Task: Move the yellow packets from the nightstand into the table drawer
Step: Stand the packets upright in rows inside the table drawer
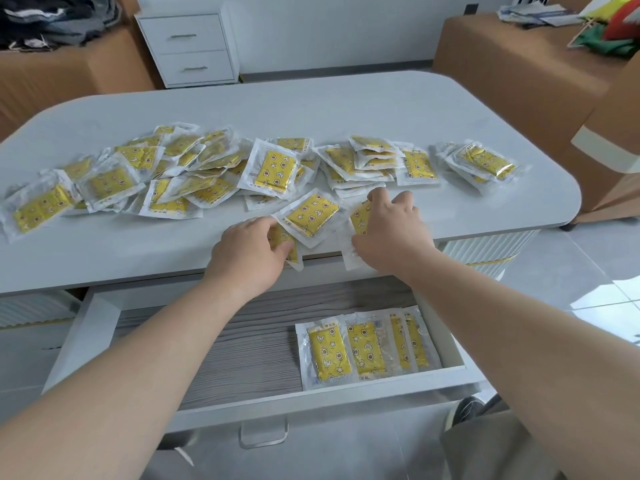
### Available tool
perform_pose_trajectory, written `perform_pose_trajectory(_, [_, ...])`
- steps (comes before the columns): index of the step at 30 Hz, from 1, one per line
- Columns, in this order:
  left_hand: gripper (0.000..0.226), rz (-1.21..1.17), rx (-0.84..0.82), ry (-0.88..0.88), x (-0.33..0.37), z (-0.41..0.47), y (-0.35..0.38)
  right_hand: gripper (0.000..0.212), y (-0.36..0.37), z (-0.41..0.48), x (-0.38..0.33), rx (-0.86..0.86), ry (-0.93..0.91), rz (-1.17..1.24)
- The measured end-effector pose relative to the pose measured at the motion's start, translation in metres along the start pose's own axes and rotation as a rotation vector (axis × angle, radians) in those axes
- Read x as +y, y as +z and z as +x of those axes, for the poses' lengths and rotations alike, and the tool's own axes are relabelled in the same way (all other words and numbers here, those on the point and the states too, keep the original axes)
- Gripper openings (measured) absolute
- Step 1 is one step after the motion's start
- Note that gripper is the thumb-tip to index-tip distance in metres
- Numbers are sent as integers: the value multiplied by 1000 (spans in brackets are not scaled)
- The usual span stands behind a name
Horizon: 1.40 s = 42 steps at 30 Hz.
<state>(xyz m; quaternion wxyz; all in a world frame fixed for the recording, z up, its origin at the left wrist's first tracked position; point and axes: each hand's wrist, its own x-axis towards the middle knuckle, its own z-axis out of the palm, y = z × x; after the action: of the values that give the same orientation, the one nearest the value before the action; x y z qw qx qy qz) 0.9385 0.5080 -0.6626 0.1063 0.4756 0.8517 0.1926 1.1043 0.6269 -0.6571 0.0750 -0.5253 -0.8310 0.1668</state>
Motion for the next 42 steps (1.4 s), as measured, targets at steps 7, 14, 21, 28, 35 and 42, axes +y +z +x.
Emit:
perform_pose_trajectory(7, [47, -70, -107, -58, 0, 1, -9, 75, 2, -3, -2, -54, 32, 267])
perform_pose_trajectory(14, [78, 4, -53, -86, -4, 0, -11, 79, -3, -6, -3, -28, 43, 484])
perform_pose_trajectory(21, [26, -111, -17, -32, -7, -3, -14, 58, -12, -17, -12, 98, -45, 567])
perform_pose_trajectory(28, [27, -136, -295, 0, -13, -6, -27, 25, -9, -18, -17, 146, -127, 596])
perform_pose_trajectory(35, [26, 293, -616, -13, -39, -13, -27, 15, -2, -29, -26, -102, -271, 659])
perform_pose_trajectory(42, [24, 482, -785, -203, -138, -19, -22, 13, 27, -50, -46, -355, -401, 379])
